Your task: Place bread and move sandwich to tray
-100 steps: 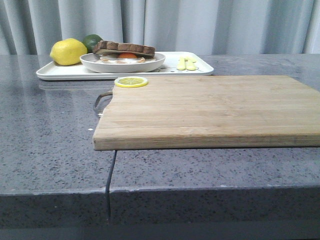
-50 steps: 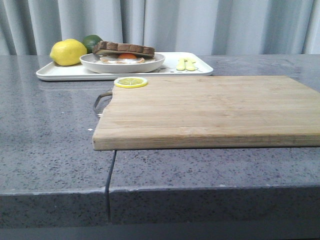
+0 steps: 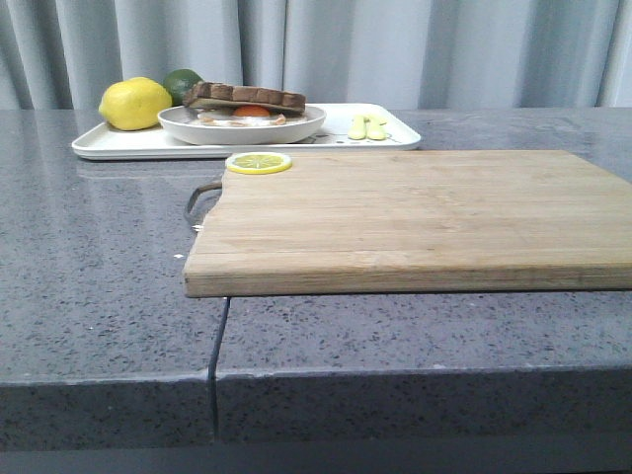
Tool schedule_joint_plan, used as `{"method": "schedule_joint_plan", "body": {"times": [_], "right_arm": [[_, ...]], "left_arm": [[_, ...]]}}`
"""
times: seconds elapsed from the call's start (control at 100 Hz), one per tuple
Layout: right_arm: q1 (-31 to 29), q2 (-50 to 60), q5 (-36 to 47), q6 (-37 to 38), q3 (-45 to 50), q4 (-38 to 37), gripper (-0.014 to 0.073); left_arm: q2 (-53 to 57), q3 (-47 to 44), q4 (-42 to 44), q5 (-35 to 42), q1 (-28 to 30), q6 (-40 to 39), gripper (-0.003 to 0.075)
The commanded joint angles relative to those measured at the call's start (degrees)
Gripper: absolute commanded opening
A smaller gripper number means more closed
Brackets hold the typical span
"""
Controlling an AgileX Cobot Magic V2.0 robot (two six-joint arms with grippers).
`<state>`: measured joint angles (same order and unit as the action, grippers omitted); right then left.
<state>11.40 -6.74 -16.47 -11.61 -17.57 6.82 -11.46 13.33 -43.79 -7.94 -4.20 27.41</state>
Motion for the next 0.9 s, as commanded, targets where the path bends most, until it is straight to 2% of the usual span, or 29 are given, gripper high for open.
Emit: {"method": "schedule_joint_plan", "body": {"times": [0.0,0.17,0.22,0.33,0.48,0.58,0.81,0.89], "right_arm": [[-0.42,-0.54,3.07,-0.55,-1.29,-0.44,0.0332],[-0.42,-0.54,3.23,-0.55,-1.29,-0.44,0.0330],[-0.42,-0.54,3.29,-0.55,-1.29,-0.44,0.0303],[-0.42,-0.54,3.24,-0.55,-1.29,-0.44,0.0137],[-0.42,-0.54,3.24,-0.55,-1.29,-0.44,-0.0125],[-0.42,-0.54,3.12,-0.55,-1.29,-0.44,-0.0117],[-0.42,-0.54,3.12,-0.55,-1.29,-0.44,-0.0116],[-0.42,-0.54,3.12,-0.55,-1.29,-0.44,-0.0116]], "left_arm": [[1.31,0.87,-1.00,3.59,-0.31,0.05,0.0314],[1.54,0.73,-1.00,3.48,-0.31,0.05,0.0314],[1.54,0.73,-1.00,3.48,-0.31,0.05,0.0311],[1.54,0.73,-1.00,3.48,-0.31,0.05,0.0248],[1.54,0.73,-1.00,3.48,-0.31,0.05,0.0083],[1.54,0.73,-1.00,3.48,-0.31,0.05,-0.0021],[1.54,0.73,-1.13,0.67,-0.31,0.05,-0.0019],[1.54,0.73,-5.64,-1.55,-0.31,0.05,-0.0019]]}}
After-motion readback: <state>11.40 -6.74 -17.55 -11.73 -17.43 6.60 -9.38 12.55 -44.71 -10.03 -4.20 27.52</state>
